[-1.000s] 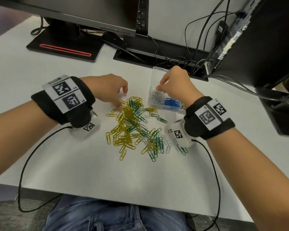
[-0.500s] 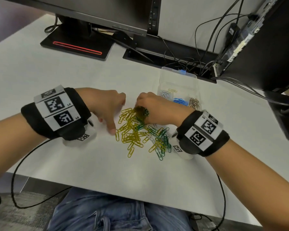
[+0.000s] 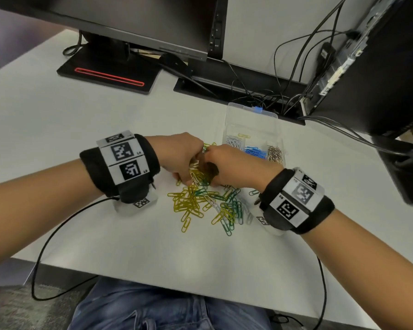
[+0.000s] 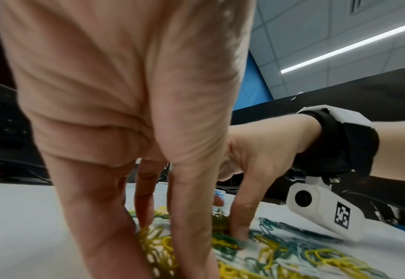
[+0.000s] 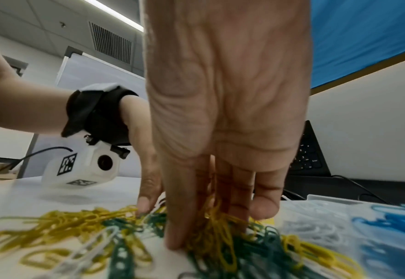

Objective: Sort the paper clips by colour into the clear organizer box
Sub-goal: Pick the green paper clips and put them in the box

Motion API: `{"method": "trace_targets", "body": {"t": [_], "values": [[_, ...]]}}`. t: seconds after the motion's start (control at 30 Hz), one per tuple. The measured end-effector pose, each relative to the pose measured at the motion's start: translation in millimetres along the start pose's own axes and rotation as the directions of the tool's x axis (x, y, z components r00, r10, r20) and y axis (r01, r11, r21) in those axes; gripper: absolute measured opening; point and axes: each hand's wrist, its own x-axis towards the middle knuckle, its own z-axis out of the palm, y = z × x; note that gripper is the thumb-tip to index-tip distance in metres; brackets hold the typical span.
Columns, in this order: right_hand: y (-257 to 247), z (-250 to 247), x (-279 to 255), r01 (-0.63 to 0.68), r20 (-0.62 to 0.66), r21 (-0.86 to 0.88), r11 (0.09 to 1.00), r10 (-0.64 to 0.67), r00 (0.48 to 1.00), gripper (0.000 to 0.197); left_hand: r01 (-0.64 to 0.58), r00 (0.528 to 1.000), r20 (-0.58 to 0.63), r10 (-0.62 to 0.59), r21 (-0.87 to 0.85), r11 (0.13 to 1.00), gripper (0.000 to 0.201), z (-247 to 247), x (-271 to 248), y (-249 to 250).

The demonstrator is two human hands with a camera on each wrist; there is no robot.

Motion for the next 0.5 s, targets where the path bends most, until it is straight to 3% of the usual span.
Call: {"method": "trace_targets", "body": {"t": [0.1, 0.23, 0.37, 0.5], "values": [[4, 4, -4, -0.024, -0.03, 0.038, 0.999, 0.025, 0.999, 0.021, -0.022, 1.0, 0.002, 0.022, 0.012, 1.0, 0.052, 1, 6, 6], [19, -3, -15, -0.061, -0.124, 0.317, 0.946, 0.105, 0.987, 0.01, -0.003, 0.999, 0.033, 0.007, -0.14, 0.99, 0.045, -9, 10, 7], [37, -10, -28, -0.055, -0.193, 0.674, 0.737, 0.248, 0.949, 0.01, 0.004, 0.993, -0.108, -0.052, -0.401, 0.916, 0.032, -24, 16, 5], [49, -6, -38, -0.057, -0.148, 0.836, 0.546, 0.324, 0.935, 0.015, 0.003, 0.979, -0.173, -0.113, -0.533, 0.846, 0.032, -28, 26, 10]]}}
